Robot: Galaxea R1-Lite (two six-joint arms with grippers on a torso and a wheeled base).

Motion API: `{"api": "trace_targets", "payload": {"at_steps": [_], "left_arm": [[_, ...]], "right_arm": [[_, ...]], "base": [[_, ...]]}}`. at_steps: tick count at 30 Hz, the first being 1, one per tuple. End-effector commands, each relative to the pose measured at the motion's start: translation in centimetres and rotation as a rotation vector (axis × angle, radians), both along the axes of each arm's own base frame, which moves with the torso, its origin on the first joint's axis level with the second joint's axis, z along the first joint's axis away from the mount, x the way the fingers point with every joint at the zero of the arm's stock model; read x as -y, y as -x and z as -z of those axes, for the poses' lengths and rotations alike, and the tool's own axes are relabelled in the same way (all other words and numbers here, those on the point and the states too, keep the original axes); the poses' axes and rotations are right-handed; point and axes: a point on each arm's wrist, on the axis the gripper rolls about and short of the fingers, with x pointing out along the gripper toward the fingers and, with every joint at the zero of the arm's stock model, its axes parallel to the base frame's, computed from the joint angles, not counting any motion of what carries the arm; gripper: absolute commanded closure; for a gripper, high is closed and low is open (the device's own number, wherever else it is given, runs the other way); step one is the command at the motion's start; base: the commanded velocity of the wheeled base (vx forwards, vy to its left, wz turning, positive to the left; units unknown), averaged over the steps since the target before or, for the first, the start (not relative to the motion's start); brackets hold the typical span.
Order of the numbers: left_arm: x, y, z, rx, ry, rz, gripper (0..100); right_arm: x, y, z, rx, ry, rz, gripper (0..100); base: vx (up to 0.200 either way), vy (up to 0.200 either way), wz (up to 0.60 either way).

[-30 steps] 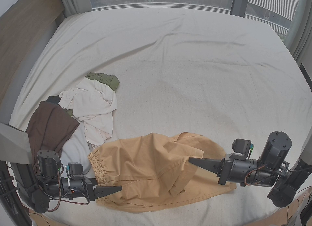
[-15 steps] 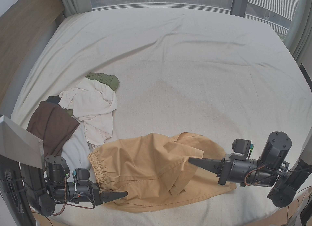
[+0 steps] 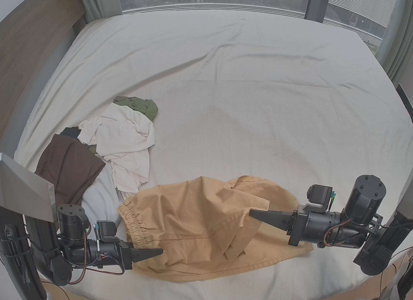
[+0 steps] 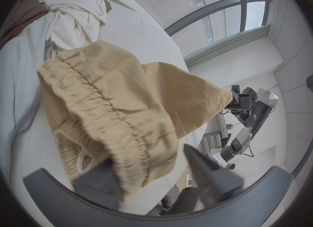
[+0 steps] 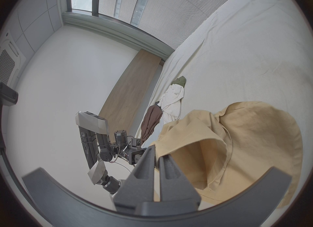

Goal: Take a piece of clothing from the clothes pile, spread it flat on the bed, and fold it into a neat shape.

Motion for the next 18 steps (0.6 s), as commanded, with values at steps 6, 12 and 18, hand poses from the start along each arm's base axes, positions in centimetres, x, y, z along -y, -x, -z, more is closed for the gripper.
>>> {"api": "trace_targets", "payload": {"at_steps": [6, 12, 18], "left_arm": [[-0.4, -0.6, -1.3, 0.072, 0.019, -0.026, 100], [-0.5, -0.8, -3.2, 0.159, 0.044, -0.035, 100], [-1.0, -1.2, -3.6, 0.18, 0.049, -0.062, 100]], "right_arm": [[0.0, 0.0, 0.1, -0.002, 0.003, -0.001, 100], [0.0, 0.1, 0.3, -0.011, 0.009, -0.004, 100], [0.0, 0.2, 0.4, -0.016, 0.013, -0.006, 100]], "base": [[0.0, 0.0, 0.0], [0.0, 0.0, 0.0], [0.0, 0.0, 0.0]]}}
